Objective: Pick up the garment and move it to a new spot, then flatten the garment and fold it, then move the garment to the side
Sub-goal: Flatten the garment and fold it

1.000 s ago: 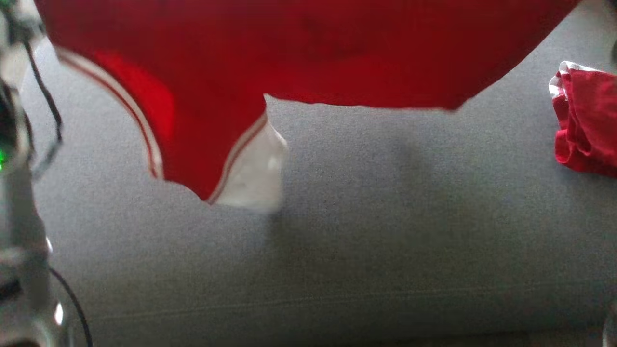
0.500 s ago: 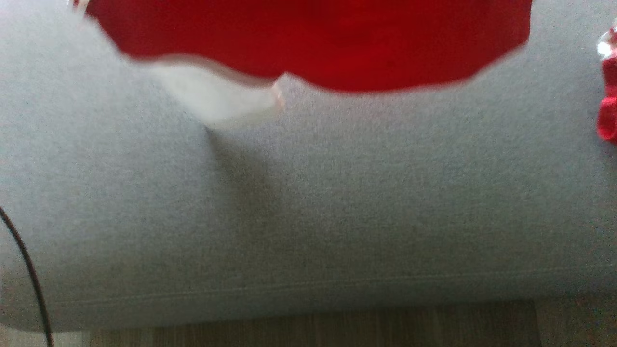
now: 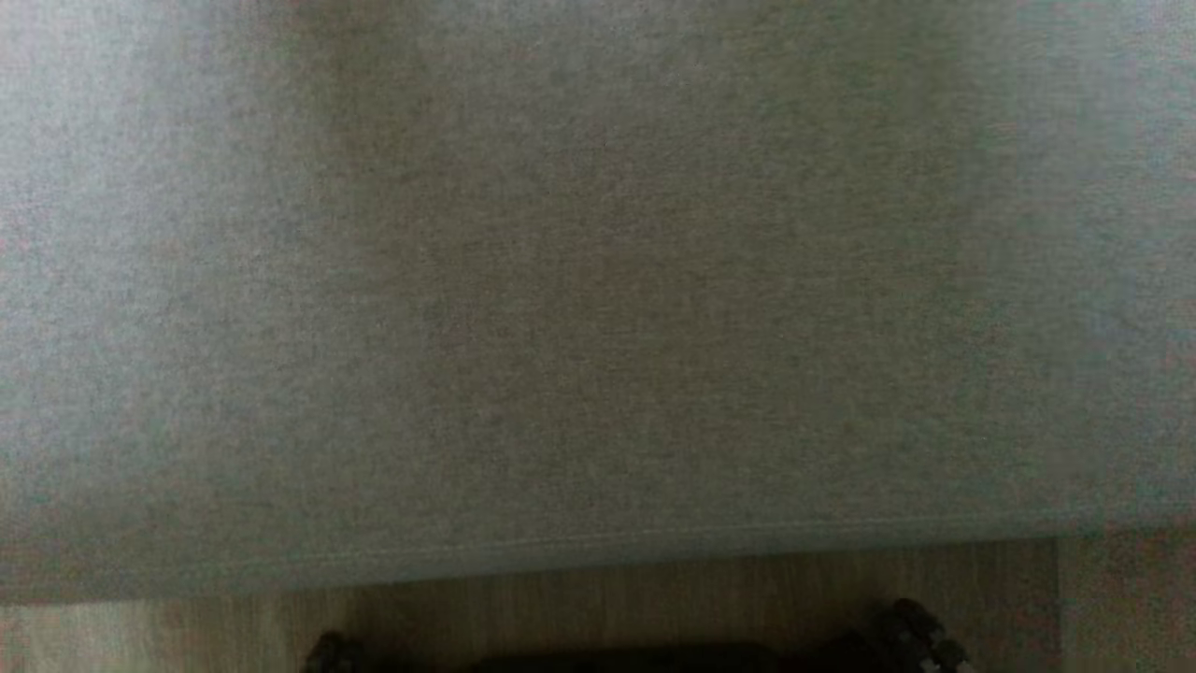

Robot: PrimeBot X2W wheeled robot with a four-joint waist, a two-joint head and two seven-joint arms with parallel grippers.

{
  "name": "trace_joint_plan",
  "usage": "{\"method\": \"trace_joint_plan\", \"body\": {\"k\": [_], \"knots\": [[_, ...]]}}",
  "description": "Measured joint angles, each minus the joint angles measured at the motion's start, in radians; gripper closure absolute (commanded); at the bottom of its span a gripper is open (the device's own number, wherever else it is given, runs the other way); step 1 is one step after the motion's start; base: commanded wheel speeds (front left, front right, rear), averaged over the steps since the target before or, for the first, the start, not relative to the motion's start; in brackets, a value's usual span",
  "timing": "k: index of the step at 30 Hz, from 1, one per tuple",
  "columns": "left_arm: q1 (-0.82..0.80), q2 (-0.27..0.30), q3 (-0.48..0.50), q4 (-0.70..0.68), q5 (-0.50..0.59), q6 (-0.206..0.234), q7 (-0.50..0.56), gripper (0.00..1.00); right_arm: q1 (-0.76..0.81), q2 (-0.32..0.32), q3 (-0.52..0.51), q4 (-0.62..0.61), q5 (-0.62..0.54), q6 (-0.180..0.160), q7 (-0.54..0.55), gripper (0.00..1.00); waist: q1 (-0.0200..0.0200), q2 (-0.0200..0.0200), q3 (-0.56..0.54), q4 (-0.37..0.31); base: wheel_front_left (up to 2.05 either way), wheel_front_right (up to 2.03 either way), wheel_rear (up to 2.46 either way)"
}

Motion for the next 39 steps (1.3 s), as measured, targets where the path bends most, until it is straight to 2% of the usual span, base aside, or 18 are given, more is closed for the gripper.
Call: {"method": "trace_joint_plan", "body": {"k": [4,7,11,13,15,16,17,21,27,32,39], "knots": [[0.170,-0.009,0.029,-0.153,-0.037,0.000,0.000,1.00,0.042,-0.056,0.095,-0.005,0.060,0.000,-0.012,1.00,0.0000,0.0000,0.026,0.032,0.00,0.00,0.00],[0.399,-0.012,0.023,-0.219,-0.088,0.000,0.000,1.00,0.149,-0.105,0.147,-0.023,0.114,0.000,-0.011,1.00,0.0000,0.0000,0.021,0.056,0.00,0.00,0.00],[0.725,-0.014,-0.031,-0.294,-0.155,0.000,0.000,1.00,0.332,-0.170,0.197,-0.053,0.182,0.000,0.000,1.00,-0.0004,0.0000,-0.021,0.072,0.00,0.00,0.00],[0.858,-0.016,-0.033,-0.340,-0.179,0.000,0.000,1.00,0.415,-0.203,0.209,-0.076,0.213,0.000,0.016,1.00,-0.0004,0.0000,-0.047,0.078,0.00,0.00,0.00],[0.919,-0.018,-0.030,-0.363,-0.191,0.000,0.000,1.00,0.456,-0.216,0.215,-0.093,0.228,0.000,0.024,1.00,-0.0004,0.0000,-0.061,0.080,0.00,0.00,0.00],[1.031,-0.022,-0.033,-0.406,-0.210,0.000,0.000,1.00,0.538,-0.233,0.216,-0.122,0.258,0.000,0.033,1.00,-0.0004,0.0000,-0.090,0.083,0.00,0.00,0.00],[1.031,-0.022,-0.033,-0.406,-0.210,0.000,0.000,1.00,0.538,-0.233,0.216,-0.122,0.258,0.000,0.033,1.00,-0.0004,0.0000,-0.090,0.083,0.00,0.00,0.00],[1.241,-0.017,-0.064,-0.464,-0.236,0.000,0.001,1.00,0.731,-0.272,0.229,-0.187,0.290,0.000,0.080,1.00,-0.0004,0.0001,-0.154,0.084,0.00,0.00,0.00],[1.527,-0.007,-0.079,-0.511,-0.282,0.000,0.002,1.00,1.056,-0.273,0.214,-0.287,0.330,0.000,0.122,1.00,-0.0005,0.0001,-0.265,0.075,0.00,0.00,0.00],[1.726,-0.015,-0.062,-0.559,-0.292,0.000,0.002,1.00,1.259,-0.265,0.130,-0.329,0.295,0.000,0.113,1.00,-0.0005,0.0001,-0.360,0.062,0.00,0.00,0.00],[1.965,-0.049,-0.028,-0.641,-0.336,0.002,0.002,1.00,1.454,-0.190,0.003,-0.420,0.209,0.000,0.090,1.00,-0.0005,0.0001,-0.462,0.040,0.00,0.00,0.00]]}}
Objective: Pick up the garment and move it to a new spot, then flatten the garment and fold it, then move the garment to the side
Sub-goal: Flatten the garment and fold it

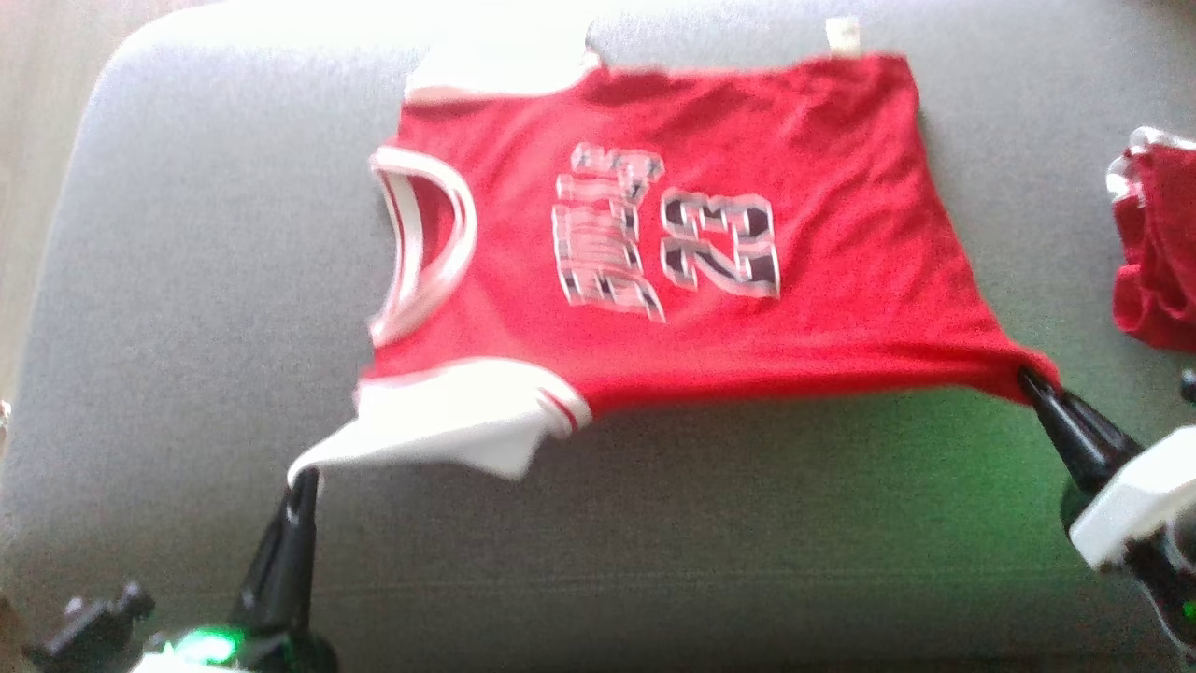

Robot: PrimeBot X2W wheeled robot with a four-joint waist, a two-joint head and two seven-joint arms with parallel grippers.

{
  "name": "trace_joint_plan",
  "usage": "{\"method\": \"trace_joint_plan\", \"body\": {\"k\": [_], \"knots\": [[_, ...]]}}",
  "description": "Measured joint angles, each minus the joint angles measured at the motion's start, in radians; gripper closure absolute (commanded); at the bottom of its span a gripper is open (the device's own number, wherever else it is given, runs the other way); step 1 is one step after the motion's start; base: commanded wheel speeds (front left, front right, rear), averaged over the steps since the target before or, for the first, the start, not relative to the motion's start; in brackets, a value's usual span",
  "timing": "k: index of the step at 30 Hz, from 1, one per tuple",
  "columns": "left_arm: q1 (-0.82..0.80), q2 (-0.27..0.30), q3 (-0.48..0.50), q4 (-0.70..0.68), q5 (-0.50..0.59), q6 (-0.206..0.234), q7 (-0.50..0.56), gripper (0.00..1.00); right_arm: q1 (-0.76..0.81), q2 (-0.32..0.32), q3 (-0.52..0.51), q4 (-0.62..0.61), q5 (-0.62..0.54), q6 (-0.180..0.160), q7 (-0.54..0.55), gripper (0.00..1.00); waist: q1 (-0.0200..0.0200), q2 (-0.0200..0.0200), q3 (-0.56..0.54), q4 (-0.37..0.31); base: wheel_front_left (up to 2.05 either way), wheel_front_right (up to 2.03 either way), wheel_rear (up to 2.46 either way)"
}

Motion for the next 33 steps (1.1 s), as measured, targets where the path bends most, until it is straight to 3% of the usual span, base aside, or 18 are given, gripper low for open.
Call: {"method": "trace_joint_plan", "body": {"k": [8,14,20,25,31,32,33], "knots": [[0.183,0.026,0.001,-0.190,-0.066,0.041,0.072,1.00,0.195,0.057,-0.151,-0.142,-0.052,0.000,0.053,1.00,0.0000,0.0000,-0.048,0.001,0.00,0.00,0.00],[0.094,0.015,-0.006,-0.199,-0.099,0.059,0.116,1.00,0.166,0.119,-0.193,-0.173,-0.102,0.000,0.141,1.00,0.0001,0.0000,-0.023,-0.001,0.00,0.00,0.00],[-0.224,-0.069,-0.042,-0.002,-0.074,0.083,0.132,1.00,-0.058,0.157,-0.193,-0.065,-0.172,0.000,0.199,1.00,0.0003,0.0000,0.036,0.000,0.00,0.00,0.00],[-0.440,-0.094,-0.074,0.154,-0.033,0.036,0.111,1.00,-0.198,0.166,-0.192,0.037,-0.216,0.000,0.200,1.00,0.0004,-0.0001,0.092,0.005,0.00,0.00,0.00],[-0.642,-0.109,-0.101,0.339,-0.012,0.011,0.074,1.00,-0.327,0.162,-0.165,0.132,-0.262,0.000,0.208,1.00,0.0004,-0.0001,0.158,0.009,0.00,0.00,0.00],[-0.662,-0.109,-0.102,0.369,-0.009,0.007,0.070,1.00,-0.340,0.161,-0.157,0.145,-0.266,0.000,0.207,0.97,0.0005,-0.0001,0.168,0.009,0.00,0.00,0.00],[-0.679,-0.110,-0.103,0.400,-0.009,0.007,0.069,1.00,-0.352,0.161,-0.151,0.156,-0.266,0.000,0.206,0.83,0.0005,-0.0001,0.178,0.008,0.00,0.00,0.00]]}}
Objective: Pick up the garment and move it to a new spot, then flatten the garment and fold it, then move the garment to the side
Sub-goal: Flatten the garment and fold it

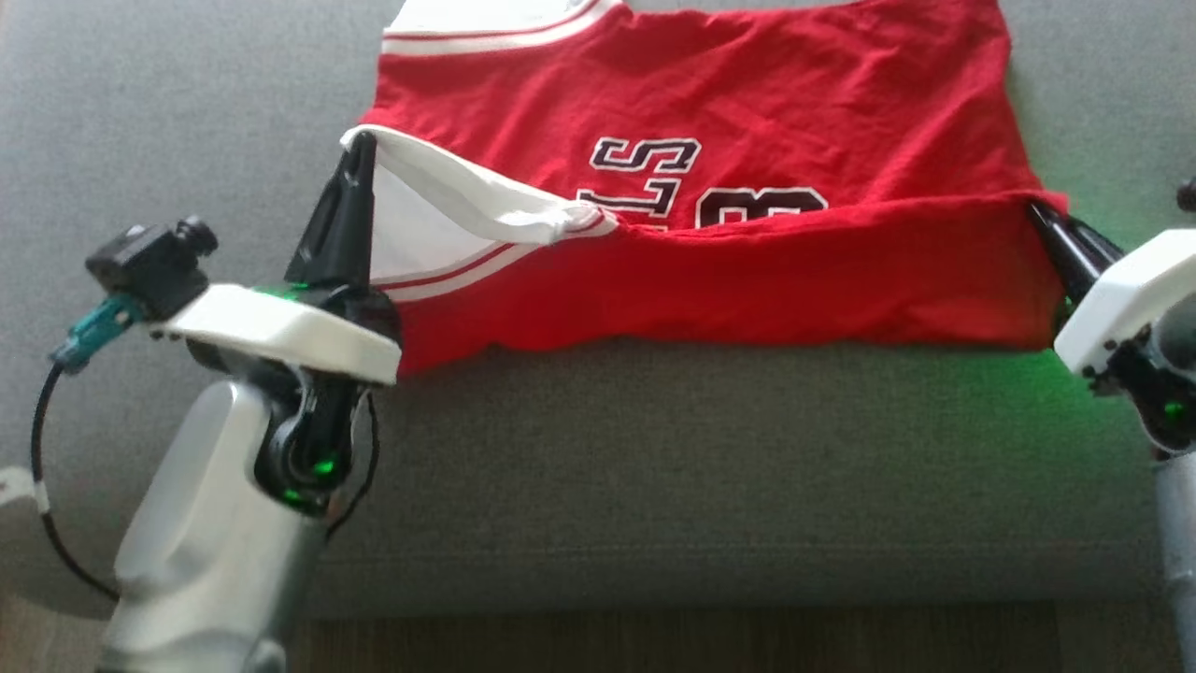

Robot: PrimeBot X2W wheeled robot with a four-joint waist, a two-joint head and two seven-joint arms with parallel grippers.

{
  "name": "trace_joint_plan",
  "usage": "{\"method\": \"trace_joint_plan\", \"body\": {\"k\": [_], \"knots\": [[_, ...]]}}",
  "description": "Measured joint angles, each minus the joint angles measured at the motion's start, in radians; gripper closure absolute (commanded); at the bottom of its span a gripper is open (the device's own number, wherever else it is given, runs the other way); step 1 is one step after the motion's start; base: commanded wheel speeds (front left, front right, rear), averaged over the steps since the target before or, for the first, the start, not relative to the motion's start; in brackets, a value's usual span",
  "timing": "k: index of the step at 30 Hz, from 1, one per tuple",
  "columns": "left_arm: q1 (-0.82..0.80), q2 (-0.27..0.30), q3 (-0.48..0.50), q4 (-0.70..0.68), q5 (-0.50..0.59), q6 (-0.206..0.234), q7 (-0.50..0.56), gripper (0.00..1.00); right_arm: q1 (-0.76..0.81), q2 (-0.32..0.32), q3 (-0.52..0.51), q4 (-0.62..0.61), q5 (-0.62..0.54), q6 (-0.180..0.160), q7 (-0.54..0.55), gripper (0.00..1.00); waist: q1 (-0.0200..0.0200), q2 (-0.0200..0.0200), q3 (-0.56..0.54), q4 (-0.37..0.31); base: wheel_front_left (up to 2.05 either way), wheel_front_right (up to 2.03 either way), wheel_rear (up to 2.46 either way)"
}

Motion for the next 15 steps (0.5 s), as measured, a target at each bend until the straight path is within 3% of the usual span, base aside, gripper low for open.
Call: {"method": "trace_joint_plan", "body": {"k": [1,2,3,4,5,9,15], "knots": [[-0.014,-0.001,-0.003,0.029,0.001,0.000,-0.003,1.00,-0.010,0.000,0.003,0.011,0.000,0.000,-0.007,0.65,0.0000,0.0000,0.010,-0.001,0.00,0.00,0.00],[-0.014,-0.001,-0.003,0.029,0.001,0.000,-0.003,0.66,-0.010,0.000,0.003,0.011,0.000,0.000,-0.007,0.16,0.0000,0.0000,0.010,-0.001,0.00,0.00,0.00],[-0.025,-0.004,-0.005,0.054,0.001,-0.003,-0.008,0.28,-0.018,0.000,0.007,0.020,0.000,0.000,-0.014,0.00,0.0000,0.0000,0.018,-0.001,0.00,0.00,0.00],[-0.033,-0.006,-0.008,0.077,0.001,-0.004,-0.009,0.28,-0.023,-0.001,0.012,0.022,0.001,0.000,-0.026,0.00,0.0000,0.0000,0.025,-0.002,0.00,0.00,0.00],[-0.039,-0.007,-0.016,0.096,0.003,-0.005,-0.018,0.00,-0.025,-0.001,0.015,0.024,0.003,0.000,-0.041,0.00,0.0000,0.0000,0.030,-0.003,0.00,0.00,0.00],[-0.044,-0.019,-0.022,0.125,0.003,-0.008,-0.045,0.00,-0.024,-0.024,0.024,0.018,0.030,0.000,-0.079,0.00,-0.0001,0.0000,0.031,-0.006,0.00,0.00,0.00],[0.008,-0.002,-0.012,0.083,0.053,-0.001,-0.061,0.00,0.040,-0.075,0.019,-0.096,0.086,0.000,-0.102,0.00,-0.0003,0.0000,0.009,-0.014,0.00,0.00,0.00]]}}
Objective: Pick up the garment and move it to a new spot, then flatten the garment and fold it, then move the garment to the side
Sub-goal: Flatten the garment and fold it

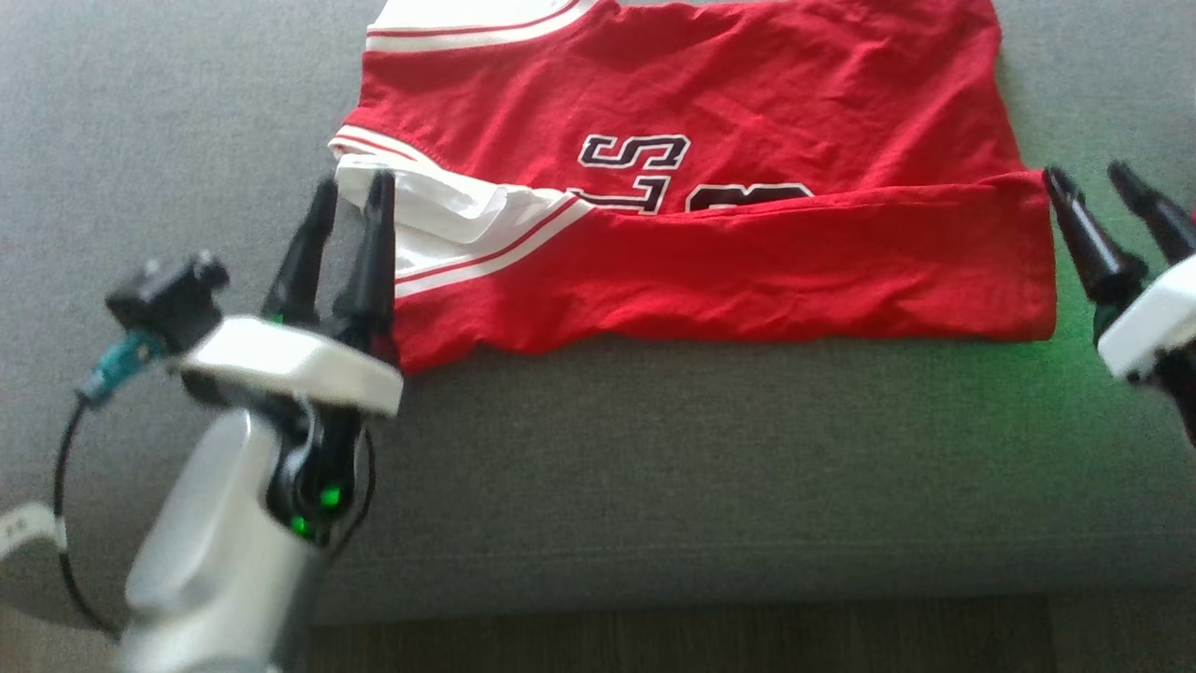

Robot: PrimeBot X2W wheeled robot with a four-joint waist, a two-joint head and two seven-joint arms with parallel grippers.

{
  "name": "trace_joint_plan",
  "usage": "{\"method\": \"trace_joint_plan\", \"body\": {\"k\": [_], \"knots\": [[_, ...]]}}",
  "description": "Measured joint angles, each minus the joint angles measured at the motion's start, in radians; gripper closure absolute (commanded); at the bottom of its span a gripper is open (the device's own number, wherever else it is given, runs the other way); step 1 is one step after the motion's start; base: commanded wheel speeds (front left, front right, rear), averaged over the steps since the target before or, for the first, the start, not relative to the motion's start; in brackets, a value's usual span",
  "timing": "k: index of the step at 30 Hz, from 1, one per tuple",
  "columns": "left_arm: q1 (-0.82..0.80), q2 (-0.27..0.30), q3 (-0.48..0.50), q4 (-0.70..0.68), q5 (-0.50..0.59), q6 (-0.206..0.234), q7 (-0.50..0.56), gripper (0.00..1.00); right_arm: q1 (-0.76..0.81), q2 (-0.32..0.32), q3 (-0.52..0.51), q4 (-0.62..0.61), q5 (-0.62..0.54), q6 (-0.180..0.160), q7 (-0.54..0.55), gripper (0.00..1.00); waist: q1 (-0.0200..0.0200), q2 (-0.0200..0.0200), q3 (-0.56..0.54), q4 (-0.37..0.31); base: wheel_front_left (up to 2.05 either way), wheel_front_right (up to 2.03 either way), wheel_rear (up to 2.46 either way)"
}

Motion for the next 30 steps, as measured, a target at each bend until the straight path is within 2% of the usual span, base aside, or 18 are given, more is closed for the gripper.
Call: {"method": "trace_joint_plan", "body": {"k": [3,5,8,13,15,19,20,21,23,26,29,30], "knots": [[0.089,0.013,-0.008,-0.023,0.031,0.046,0.000,0.00,0.077,0.004,0.003,-0.061,0.001,0.000,0.001,0.00,0.0000,0.0000,-0.009,-0.008,0.00,0.00,0.00],[0.154,0.018,-0.023,-0.035,0.055,0.086,0.007,0.00,0.123,0.036,0.007,-0.086,0.009,0.000,0.008,0.00,-0.0001,0.0000,-0.012,-0.017,0.00,0.00,0.00],[0.231,0.012,-0.033,-0.061,0.054,0.129,0.029,0.00,0.160,0.092,0.013,-0.086,0.019,0.000,0.007,0.00,0.0000,0.0000,-0.011,-0.027,0.00,0.00,0.00],[0.257,0.005,-0.046,-0.068,0.056,0.192,0.047,0.00,0.170,0.124,0.013,-0.076,0.000,0.000,-0.010,0.00,0.0000,0.0000,-0.012,-0.029,0.00,0.00,0.00],[0.255,0.005,-0.043,-0.056,0.056,0.206,0.054,0.00,0.170,0.126,0.013,-0.061,-0.016,0.000,-0.012,0.00,0.0000,0.0000,-0.015,-0.031,0.00,0.00,0.00],[0.246,0.005,-0.043,-0.023,0.055,0.206,0.067,0.00,0.168,0.145,0.012,-0.017,-0.039,0.000,-0.007,0.00,0.0000,0.0000,-0.019,-0.038,0.00,0.00,0.00],[0.243,0.005,-0.045,-0.019,0.055,0.206,0.075,0.07,0.168,0.150,0.012,-0.002,-0.047,0.000,0.001,0.00,0.0000,0.0000,-0.021,-0.040,0.00,0.00,0.00],[0.238,0.006,-0.046,-0.015,0.056,0.206,0.081,0.47,0.166,0.152,0.011,0.016,-0.057,0.000,0.007,0.00,0.0000,0.0000,-0.023,-0.042,0.00,0.00,0.00],[0.228,0.007,-0.047,-0.001,0.056,0.206,0.086,1.00,0.161,0.160,0.004,0.050,-0.069,0.000,0.012,0.00,0.0000,0.0000,-0.027,-0.042,0.00,0.00,0.00],[0.229,0.007,-0.062,0.011,0.063,0.204,0.089,1.00,0.129,0.174,0.002,0.089,-0.082,0.000,0.021,0.00,0.0000,0.0000,-0.033,-0.037,0.00,0.00,0.00],[0.229,0.012,-0.084,0.011,0.085,0.196,0.088,1.00,0.110,0.176,0.004,0.110,-0.085,0.000,0.024,0.90,0.0000,0.0000,-0.037,-0.024,0.00,0.00,0.00],[0.230,0.012,-0.086,0.010,0.087,0.195,0.088,1.00,0.109,0.175,0.004,0.112,-0.084,0.000,0.024,1.00,0.0000,0.0000,-0.039,-0.020,0.00,0.00,0.00]]}}
